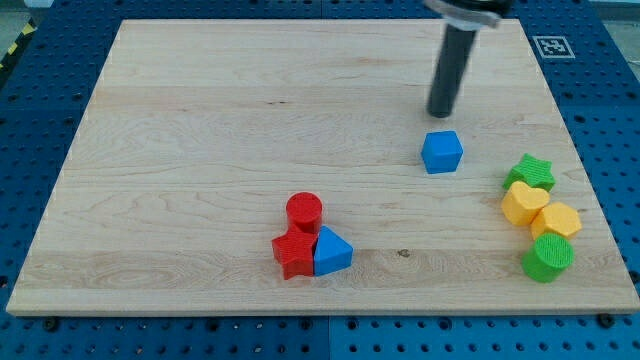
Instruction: Move your arm closer to the blue cube
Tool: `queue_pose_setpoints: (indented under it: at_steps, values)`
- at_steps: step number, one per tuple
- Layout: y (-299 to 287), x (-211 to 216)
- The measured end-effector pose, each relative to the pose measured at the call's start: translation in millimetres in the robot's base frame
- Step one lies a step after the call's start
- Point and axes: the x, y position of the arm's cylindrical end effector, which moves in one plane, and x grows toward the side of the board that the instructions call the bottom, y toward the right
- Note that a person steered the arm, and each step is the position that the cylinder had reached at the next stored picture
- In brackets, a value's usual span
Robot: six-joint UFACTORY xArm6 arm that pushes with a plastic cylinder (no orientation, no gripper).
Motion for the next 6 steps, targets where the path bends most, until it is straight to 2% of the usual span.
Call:
queue_pose_setpoints:
  at_steps: [1,2,6]
  values:
    - [27.4,14.7]
    - [29.1,41.2]
    - [6.9,45.3]
